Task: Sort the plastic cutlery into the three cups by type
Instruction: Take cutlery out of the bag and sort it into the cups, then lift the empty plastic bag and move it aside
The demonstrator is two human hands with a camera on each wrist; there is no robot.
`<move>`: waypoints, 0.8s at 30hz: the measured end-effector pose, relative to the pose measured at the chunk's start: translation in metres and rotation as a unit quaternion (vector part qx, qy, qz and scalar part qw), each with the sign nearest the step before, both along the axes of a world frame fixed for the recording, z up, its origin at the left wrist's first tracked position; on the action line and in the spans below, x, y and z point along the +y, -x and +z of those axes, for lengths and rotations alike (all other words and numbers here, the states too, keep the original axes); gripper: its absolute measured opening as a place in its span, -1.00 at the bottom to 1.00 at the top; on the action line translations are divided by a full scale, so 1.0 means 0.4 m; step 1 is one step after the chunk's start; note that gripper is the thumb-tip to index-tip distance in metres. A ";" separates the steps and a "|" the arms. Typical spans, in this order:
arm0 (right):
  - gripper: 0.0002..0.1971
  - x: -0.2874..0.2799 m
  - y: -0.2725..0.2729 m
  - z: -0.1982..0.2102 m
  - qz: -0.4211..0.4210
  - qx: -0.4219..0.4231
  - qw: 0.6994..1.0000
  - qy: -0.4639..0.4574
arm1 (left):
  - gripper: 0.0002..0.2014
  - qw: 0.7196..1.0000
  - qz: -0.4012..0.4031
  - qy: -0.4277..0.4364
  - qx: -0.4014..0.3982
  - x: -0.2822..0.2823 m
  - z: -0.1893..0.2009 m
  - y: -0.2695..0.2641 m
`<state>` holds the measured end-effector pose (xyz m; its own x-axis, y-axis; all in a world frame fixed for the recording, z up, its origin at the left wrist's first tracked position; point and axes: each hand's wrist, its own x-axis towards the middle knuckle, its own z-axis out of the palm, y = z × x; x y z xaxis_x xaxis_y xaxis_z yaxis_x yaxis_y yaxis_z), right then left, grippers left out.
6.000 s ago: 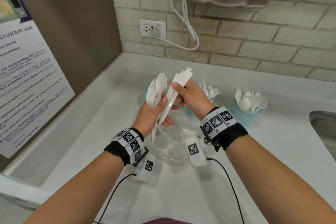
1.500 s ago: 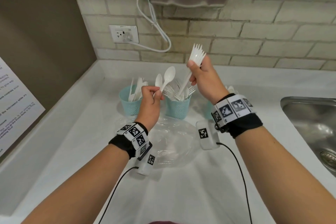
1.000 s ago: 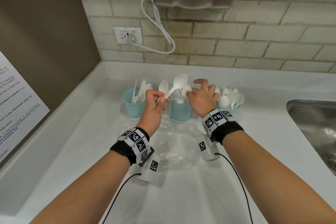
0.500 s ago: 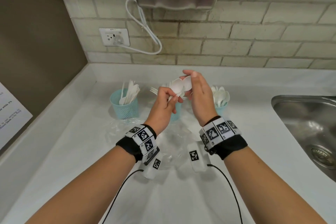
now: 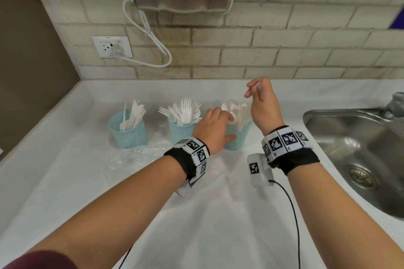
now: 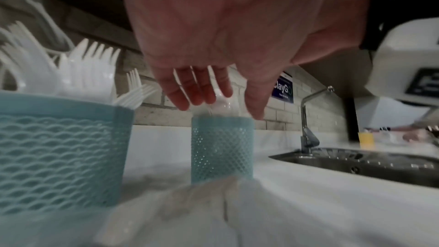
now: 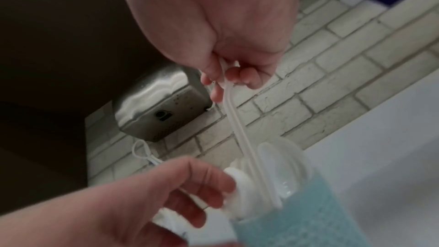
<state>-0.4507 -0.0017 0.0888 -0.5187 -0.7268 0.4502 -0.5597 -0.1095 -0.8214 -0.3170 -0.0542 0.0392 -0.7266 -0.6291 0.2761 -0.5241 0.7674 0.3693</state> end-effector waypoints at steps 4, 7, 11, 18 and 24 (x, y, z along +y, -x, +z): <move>-0.78 0.003 0.031 0.001 -0.029 0.020 0.997 0.067 | -0.58 0.998 0.034 0.046 -0.039 -0.003 -0.032 0.023; -0.78 0.000 0.025 -0.044 -0.004 0.003 0.999 0.032 | -0.71 0.998 0.045 0.040 -0.001 -0.003 -0.038 0.031; -0.69 0.003 0.026 -0.129 -0.066 0.118 0.980 -0.143 | -0.81 0.997 0.064 0.019 0.033 -0.002 -0.034 0.038; -0.46 0.040 -0.034 -0.103 -0.109 0.154 0.960 -0.206 | -0.68 0.998 0.027 -0.042 0.028 0.019 -0.014 -0.036; -0.79 0.067 -0.192 -0.097 0.076 0.056 0.986 -0.135 | -0.76 0.991 0.125 -0.045 -0.032 0.025 -0.018 -0.264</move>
<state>-0.3738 0.0252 0.0499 -0.3526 -0.8934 0.2785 -0.6427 0.0148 -0.7660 -0.2113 -0.0442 0.0320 -0.5597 -0.8113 0.1689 -0.7183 0.5765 0.3894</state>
